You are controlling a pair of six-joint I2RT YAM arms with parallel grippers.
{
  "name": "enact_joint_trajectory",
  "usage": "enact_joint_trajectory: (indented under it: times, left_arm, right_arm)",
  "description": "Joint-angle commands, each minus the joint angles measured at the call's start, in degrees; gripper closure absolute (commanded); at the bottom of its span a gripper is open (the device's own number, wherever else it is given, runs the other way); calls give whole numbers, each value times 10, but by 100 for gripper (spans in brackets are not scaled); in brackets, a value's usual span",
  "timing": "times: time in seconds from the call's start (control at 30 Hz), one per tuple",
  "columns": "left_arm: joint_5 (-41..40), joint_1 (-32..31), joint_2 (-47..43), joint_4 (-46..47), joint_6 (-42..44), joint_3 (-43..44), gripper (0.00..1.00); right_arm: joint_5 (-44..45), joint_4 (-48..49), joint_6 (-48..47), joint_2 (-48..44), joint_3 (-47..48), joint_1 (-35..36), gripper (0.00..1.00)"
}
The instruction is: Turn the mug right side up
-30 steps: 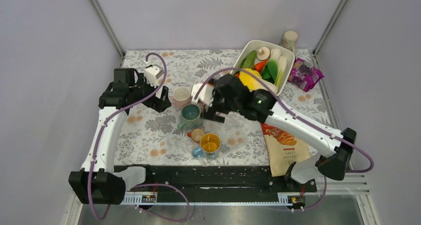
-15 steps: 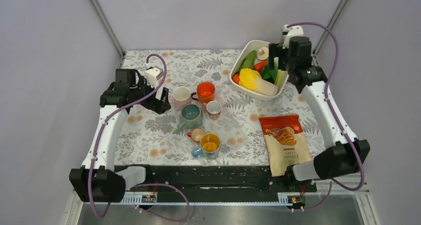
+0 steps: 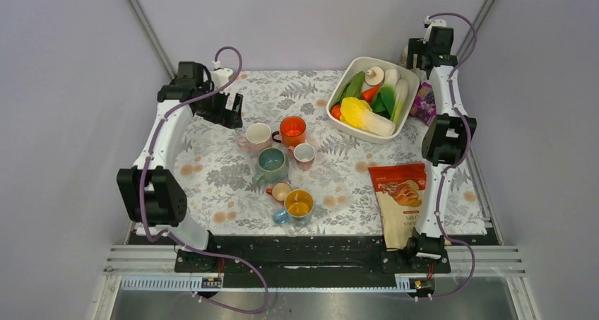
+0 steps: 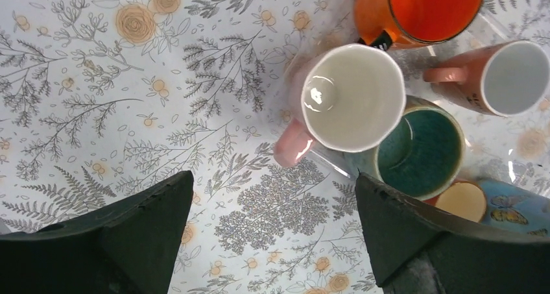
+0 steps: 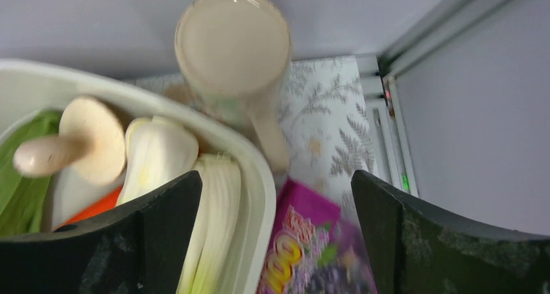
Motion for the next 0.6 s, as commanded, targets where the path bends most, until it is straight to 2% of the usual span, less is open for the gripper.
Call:
enact_joint_trajectory:
  times: [0.0,0.07,0.2,0.27,0.4,0.57]
  left_arm:
    - [-45,5,45,-35,-12,46,3]
    - [-53,5,68,-46,-26,84,3]
    - [-50,1,100,-51,-41,144,3]
    - [-71,-7,111,-54,-30,167,3]
    - [-88,-16,129,-58,-15,195,2]
    - [-116,-22,154,-59,-2,225,2]
  right_arm:
    - [-20,-16,24,117,186,-3,6]
    - [-29,20,68,137,205,-11,10]
    - [-123,146,216,126,130,-34,11]
    - [-161,184,274,139,128,-41,10]
    - [-170,202,328,186,172,-44,9]
    - [-183,257,399,203,149,-51,9]
